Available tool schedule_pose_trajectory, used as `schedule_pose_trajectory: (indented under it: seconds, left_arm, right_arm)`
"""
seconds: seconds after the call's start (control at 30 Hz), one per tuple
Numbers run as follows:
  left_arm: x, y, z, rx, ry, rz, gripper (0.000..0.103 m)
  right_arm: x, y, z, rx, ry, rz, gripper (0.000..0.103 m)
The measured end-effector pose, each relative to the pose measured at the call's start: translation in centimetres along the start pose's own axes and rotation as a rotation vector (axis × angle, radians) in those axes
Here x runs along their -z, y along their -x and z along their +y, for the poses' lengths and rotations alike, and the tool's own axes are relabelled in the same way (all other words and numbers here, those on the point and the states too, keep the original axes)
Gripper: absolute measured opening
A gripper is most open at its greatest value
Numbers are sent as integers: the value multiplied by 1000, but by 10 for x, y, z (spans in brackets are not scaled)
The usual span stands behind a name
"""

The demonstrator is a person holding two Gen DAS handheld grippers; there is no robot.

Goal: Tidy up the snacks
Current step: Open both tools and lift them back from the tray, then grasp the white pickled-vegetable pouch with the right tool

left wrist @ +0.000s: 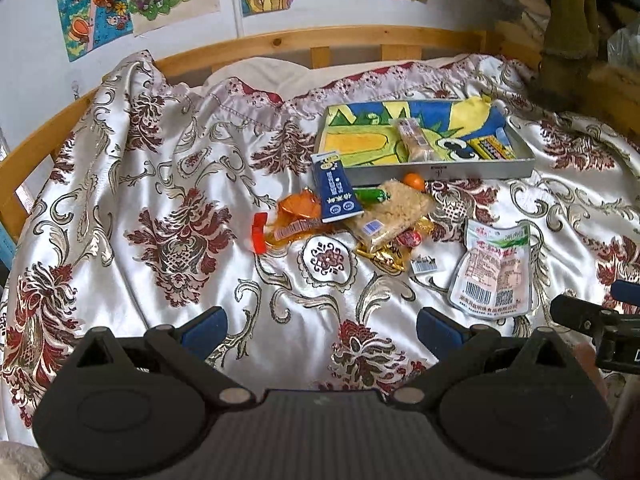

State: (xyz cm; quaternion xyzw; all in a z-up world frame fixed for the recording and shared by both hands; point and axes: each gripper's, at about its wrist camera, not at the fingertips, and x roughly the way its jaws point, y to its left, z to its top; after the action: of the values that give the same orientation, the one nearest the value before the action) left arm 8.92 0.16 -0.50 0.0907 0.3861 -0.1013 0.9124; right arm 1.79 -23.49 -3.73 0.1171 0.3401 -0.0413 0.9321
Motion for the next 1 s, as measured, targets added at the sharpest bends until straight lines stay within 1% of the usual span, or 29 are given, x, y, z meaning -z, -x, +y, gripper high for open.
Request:
schedule_pose_trajectory:
  seconds: [0.4, 0.5, 0.6, 0.67, 0.77, 0.83, 0.93, 1.0]
  left_arm:
    - [-1, -17, 0, 10, 10, 95, 103]
    - [-4, -22, -2, 11, -3, 116, 103]
    - [-8, -29, -3, 28, -19, 128, 103]
    - [-13, -33, -4, 48, -29, 126, 103]
    - [-21, -41, -7, 68, -53, 100, 103]
    - [-27, -48, -9, 93, -72, 79, 103]
    - [-36, -61, -12, 139, -78, 71, 103]
    - [-39, -70, -15, 174, -85, 70, 103]
  right_arm:
    - [-6, -13, -4, 7, -18, 71, 102]
    - [-10, -18, -6, -6, -30, 99, 102]
    - [-18, -26, -10, -44, -50, 134, 102]
    - [-26, -34, -15, -78, -74, 160, 102]
    - [-40, -46, -23, -127, -112, 187, 102]
    - [-51, -53, -27, -143, -92, 171, 102]
    - [-66, -64, -32, -141, -32, 136, 102]
    - [-72, -77, -38, -164, -37, 148, 102]
